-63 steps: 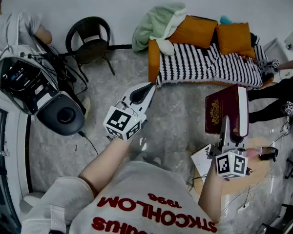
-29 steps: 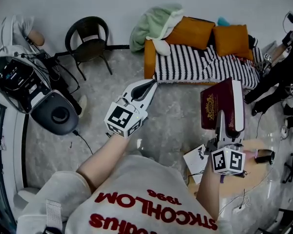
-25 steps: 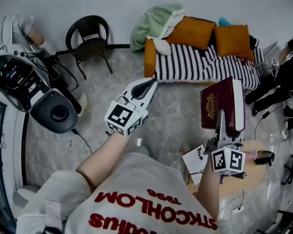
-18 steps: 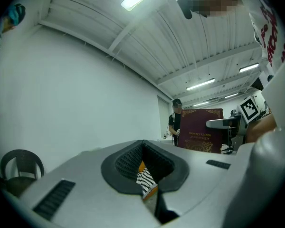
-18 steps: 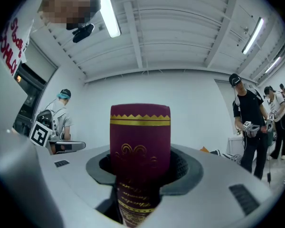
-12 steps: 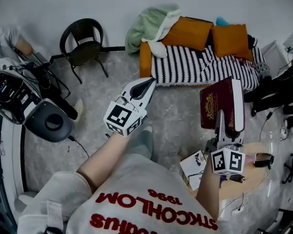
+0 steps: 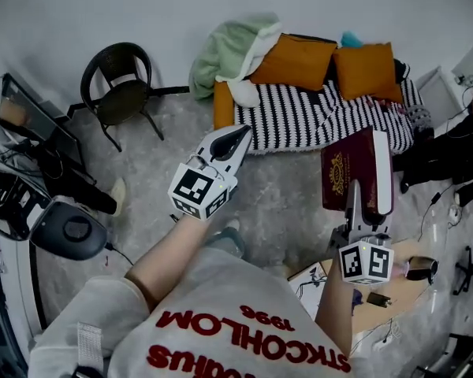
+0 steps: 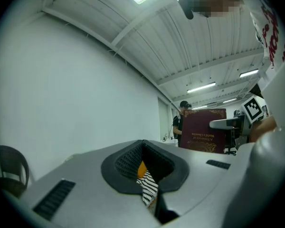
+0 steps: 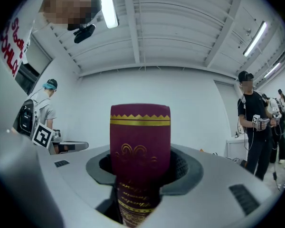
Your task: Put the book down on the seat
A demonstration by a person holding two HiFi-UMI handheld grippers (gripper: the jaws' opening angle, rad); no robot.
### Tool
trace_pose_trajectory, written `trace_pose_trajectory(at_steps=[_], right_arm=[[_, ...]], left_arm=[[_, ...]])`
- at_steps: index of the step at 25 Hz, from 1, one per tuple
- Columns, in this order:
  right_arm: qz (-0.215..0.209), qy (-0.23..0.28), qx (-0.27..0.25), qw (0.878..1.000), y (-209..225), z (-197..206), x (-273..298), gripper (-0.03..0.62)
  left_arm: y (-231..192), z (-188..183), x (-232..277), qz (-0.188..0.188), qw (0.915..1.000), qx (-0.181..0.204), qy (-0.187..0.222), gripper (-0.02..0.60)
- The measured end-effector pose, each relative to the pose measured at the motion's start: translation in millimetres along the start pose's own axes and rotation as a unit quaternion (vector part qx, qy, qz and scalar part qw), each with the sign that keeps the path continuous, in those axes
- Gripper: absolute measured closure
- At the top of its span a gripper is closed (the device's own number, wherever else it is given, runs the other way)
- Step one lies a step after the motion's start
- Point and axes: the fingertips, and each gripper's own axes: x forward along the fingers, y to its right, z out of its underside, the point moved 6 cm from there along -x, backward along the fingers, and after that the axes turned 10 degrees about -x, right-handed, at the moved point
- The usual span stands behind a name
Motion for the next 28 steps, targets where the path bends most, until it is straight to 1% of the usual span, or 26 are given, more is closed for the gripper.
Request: trace_pose_trajectory(at_steps=[7,12,19,24,28], right_arm=[[0.013,-0.002,-0.006,1.0,10,-4,56,0.353],[0.016,-0.003,-0.007,1.0,15,-3,101,0.353],[0.023,-0.009,-0.009,1.0,17,12,157,0.353],[0.017,-0.007,-0.008,1.0,17,21,196,0.353],[0.018,-0.017,-0.007,1.0,15,29,224,0.353]], left_arm=[[-37,-7,53,0.016,0.9999,-0.002,-0.001,0.566],[-73,-15,89,0.022,0.9998,-0.005,-0.003,0.566],[-116,-10,131,0.034,0.9994,-0.005,-0.006,0.566],[-146,-7,153,0.034,0.9994,-0.008,-0.008,0.565],[-171,-1,168,0.033,0.9993,-0.012,-0.013,0.566]])
